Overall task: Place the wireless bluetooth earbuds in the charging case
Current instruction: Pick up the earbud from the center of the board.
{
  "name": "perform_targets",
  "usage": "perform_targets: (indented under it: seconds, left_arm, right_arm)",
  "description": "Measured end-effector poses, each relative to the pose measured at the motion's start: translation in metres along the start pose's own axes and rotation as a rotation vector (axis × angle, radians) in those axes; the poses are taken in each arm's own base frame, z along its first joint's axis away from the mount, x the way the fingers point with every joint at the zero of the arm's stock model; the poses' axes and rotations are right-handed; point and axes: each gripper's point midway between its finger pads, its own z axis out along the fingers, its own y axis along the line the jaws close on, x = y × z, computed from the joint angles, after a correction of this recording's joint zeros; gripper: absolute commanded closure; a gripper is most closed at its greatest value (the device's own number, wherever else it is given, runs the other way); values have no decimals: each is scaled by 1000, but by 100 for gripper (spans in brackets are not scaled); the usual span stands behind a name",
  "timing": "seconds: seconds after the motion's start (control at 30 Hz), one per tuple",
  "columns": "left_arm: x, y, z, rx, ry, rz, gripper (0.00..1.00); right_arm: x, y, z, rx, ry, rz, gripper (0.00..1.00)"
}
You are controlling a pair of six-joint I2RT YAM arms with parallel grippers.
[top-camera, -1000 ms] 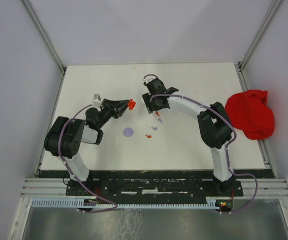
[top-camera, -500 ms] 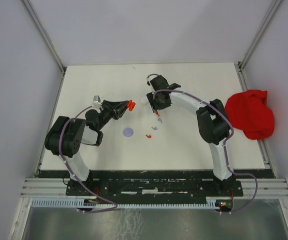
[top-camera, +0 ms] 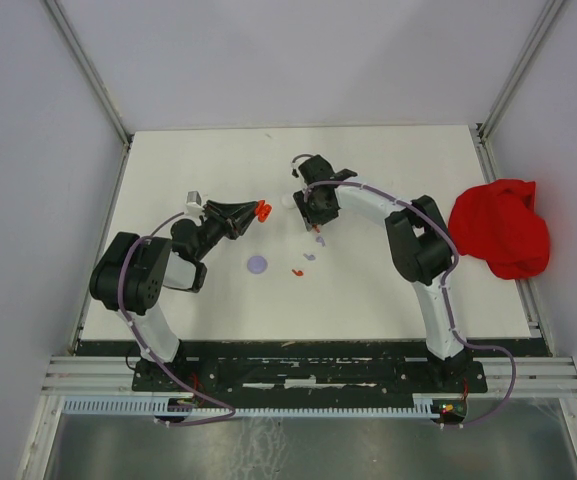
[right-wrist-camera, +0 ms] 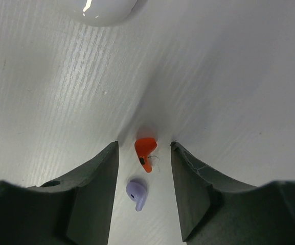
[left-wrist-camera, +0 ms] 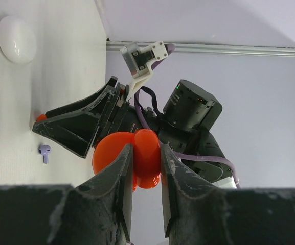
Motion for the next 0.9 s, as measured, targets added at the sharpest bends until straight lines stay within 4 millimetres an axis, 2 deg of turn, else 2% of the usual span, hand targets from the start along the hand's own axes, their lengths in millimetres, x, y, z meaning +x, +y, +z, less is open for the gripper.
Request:
perform_targets:
  seconds: [0.33,0.9]
  left_arm:
    - [0,1,0,-3,1,-2,97]
    - [-1,12,1,-26,0,-14,97]
  right_arm:
    - [-7,1,5,-4,-8,0,55]
    - [-5,1,6,-13,1,5,70]
